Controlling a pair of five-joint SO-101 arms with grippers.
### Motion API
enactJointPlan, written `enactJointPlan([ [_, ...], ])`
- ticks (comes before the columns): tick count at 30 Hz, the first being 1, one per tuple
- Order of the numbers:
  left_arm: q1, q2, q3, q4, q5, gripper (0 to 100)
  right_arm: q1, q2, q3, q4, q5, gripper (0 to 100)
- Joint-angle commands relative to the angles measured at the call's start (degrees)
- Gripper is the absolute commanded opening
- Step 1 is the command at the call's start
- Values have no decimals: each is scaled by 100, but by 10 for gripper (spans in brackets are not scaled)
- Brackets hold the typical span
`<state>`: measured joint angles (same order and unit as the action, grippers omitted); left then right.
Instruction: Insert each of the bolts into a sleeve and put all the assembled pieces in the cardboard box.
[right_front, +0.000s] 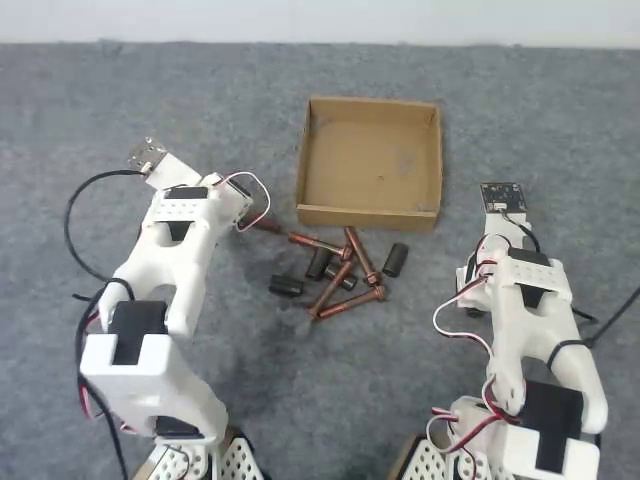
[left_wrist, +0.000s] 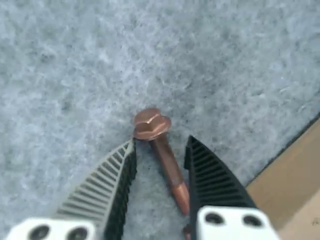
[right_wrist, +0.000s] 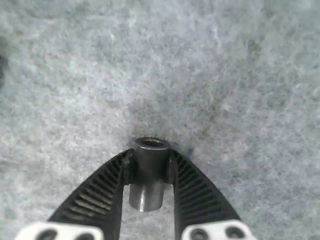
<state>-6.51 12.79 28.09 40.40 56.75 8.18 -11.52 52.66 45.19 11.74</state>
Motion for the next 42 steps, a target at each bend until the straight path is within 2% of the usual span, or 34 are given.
enactJointPlan([
  [1,88,-35,-268,35,18,13,-31,13,-316,-66,88,7],
  [2,97,-35,-268,35,18,6,-31,13,-316,-66,88,7],
  [7,79,167,-418,70,26,96,-31,13,-316,-4,88,7],
  [11,62,457,-787,457,44,133,-31,13,-316,13,88,7],
  [18,-18,818,-1235,765,53,127,-31,13,-316,13,88,7],
  [23,-88,1222,-1736,1099,18,12,-22,13,-316,13,88,7],
  [29,-53,1512,-2176,1565,-149,10,-22,13,-316,13,88,7],
  [36,343,1152,-2158,2110,-1670,9,-22,13,-316,13,88,7],
  [40,448,818,-1965,2171,-2462,9,-22,13,-316,13,88,7],
  [42,431,607,-1824,2154,-3095,10,-22,13,-316,13,88,7],
])
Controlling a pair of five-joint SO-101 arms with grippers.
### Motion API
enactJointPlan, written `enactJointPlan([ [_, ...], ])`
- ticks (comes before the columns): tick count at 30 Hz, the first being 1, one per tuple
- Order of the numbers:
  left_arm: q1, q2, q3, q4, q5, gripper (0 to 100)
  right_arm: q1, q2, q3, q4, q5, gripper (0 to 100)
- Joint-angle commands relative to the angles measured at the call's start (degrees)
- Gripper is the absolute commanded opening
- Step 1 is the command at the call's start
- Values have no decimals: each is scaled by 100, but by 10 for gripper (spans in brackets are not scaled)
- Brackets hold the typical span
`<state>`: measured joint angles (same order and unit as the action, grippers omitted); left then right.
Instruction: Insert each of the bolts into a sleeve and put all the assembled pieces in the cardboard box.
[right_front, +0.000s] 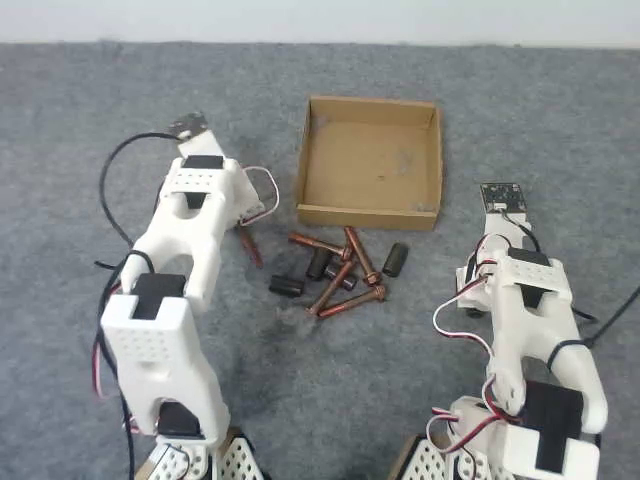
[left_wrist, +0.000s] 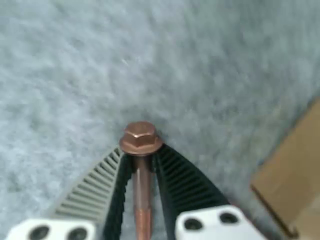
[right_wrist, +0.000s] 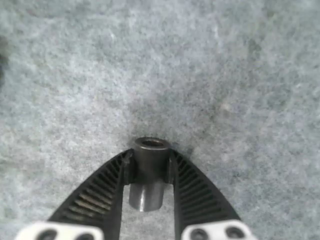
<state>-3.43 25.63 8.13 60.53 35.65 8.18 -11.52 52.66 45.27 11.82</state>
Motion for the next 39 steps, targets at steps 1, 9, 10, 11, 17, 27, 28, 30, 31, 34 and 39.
enactJointPlan([
  [1,114,-774,224,141,-1380,10,-22,13,-316,4,79,7],
  [9,114,-1108,620,132,-3604,10,4,-4,-316,-4,79,7],
  [10,114,-1090,620,132,-3622,10,4,-13,-316,-22,70,7],
  [11,114,-1090,637,132,-3631,10,13,-31,-316,-40,53,7],
  [17,132,-1090,743,53,-3640,10,4,-40,-563,-233,70,7],
  [27,88,-1152,980,-202,-3648,10,-312,13,-1582,-470,79,9],
  [28,88,-1152,980,-211,-3657,10,-374,13,-1618,-611,79,9],
  [30,88,-1152,980,-211,-3657,10,-497,22,-1609,-1024,79,9],
  [31,88,-1152,980,-220,-3657,10,-541,22,-1600,-1270,79,9],
  [34,88,-1152,989,-220,-3657,10,-593,22,-1600,-1895,79,9],
  [39,88,-1152,989,-220,-3657,10,-840,84,-1565,-2730,79,9],
])
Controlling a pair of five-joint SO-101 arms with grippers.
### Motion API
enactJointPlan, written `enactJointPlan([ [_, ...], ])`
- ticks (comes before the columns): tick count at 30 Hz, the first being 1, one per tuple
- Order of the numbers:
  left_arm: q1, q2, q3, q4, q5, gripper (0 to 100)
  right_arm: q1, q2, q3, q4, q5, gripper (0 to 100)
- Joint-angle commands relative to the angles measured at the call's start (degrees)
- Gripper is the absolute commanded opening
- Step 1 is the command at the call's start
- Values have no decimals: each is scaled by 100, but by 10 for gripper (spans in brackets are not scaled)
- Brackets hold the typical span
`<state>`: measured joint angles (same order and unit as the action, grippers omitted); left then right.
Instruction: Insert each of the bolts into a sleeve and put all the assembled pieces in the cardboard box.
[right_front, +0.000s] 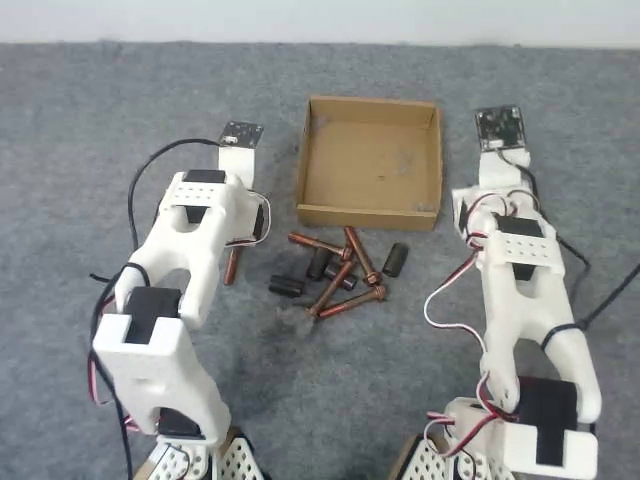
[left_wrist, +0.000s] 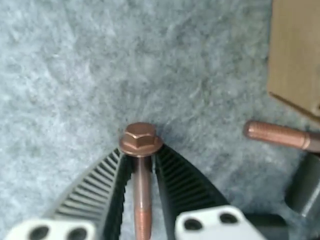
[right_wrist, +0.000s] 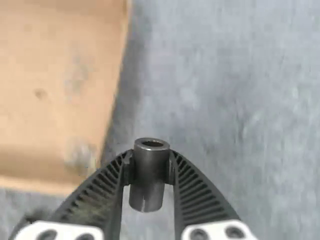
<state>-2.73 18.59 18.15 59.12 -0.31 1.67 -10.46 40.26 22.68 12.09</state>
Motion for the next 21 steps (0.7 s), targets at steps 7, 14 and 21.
enactJointPlan([
  [7,18,-448,-13,-88,-62,10,-593,813,-325,-1895,44,9],
  [14,18,-440,-31,-105,-62,10,-822,1701,-325,-4356,18,9],
  [21,18,-422,-22,-255,-62,10,-1138,1508,721,-6378,9,7],
])
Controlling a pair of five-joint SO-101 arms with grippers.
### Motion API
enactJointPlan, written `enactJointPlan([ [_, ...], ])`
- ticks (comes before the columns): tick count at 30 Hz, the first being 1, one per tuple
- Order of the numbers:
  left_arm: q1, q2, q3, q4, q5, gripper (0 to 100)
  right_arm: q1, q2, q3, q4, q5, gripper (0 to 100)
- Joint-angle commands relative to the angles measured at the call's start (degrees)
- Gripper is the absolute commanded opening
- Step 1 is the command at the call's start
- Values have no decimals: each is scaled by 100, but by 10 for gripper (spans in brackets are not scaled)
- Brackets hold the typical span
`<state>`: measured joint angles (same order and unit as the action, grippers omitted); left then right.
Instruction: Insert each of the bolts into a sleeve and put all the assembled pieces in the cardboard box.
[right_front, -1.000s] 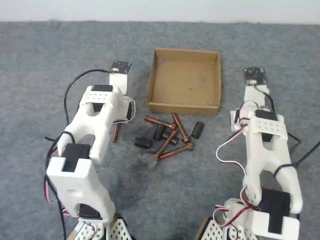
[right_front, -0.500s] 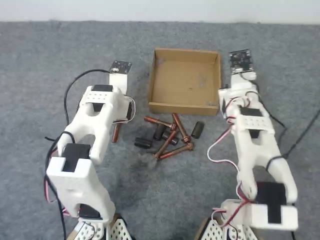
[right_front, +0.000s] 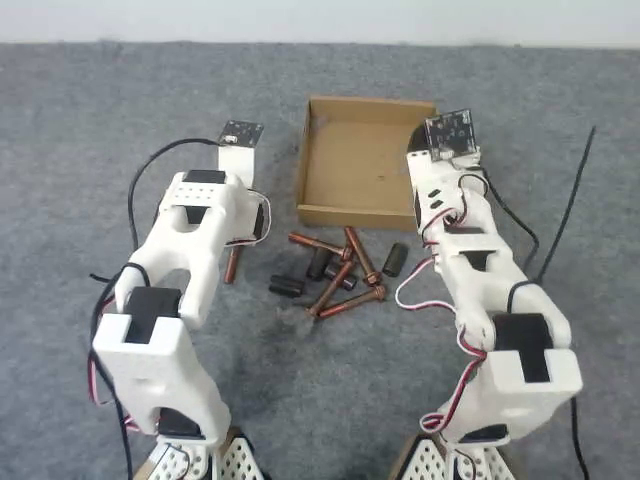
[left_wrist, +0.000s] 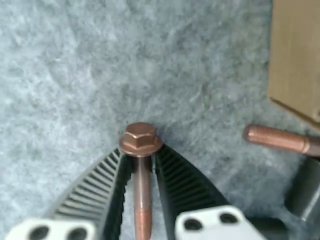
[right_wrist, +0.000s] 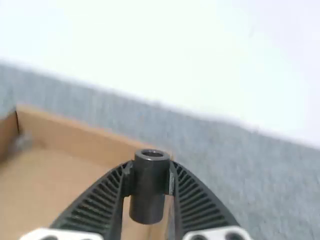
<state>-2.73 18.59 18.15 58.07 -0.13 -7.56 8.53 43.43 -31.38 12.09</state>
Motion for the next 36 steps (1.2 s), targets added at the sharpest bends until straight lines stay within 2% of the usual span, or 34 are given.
enactJointPlan([
  [1,18,-422,-22,-149,-79,10,-321,-470,668,-1314,9,7],
  [7,26,-413,-22,-149,-79,10,-796,-901,2057,-2607,9,7],
  [15,53,-404,-22,-149,-79,10,-1288,-1675,3763,-3662,9,7],
  [19,53,-404,-22,-149,-79,10,-1587,-2220,4457,-3697,9,7],
  [23,53,-404,-22,-149,-79,10,-1736,-2695,4914,-3688,-484,6],
  [27,53,-404,-22,-149,-79,10,-1895,-2958,5204,-3679,-571,6],
  [29,53,-404,-22,-149,-79,10,-2026,-3011,5213,-3380,-607,6],
  [32,53,-404,-22,-149,-70,10,-2229,-3046,5213,-2879,-1064,6],
  [36,53,-413,-40,-158,-62,10,-2352,-3046,5213,-2782,-1178,6],
])
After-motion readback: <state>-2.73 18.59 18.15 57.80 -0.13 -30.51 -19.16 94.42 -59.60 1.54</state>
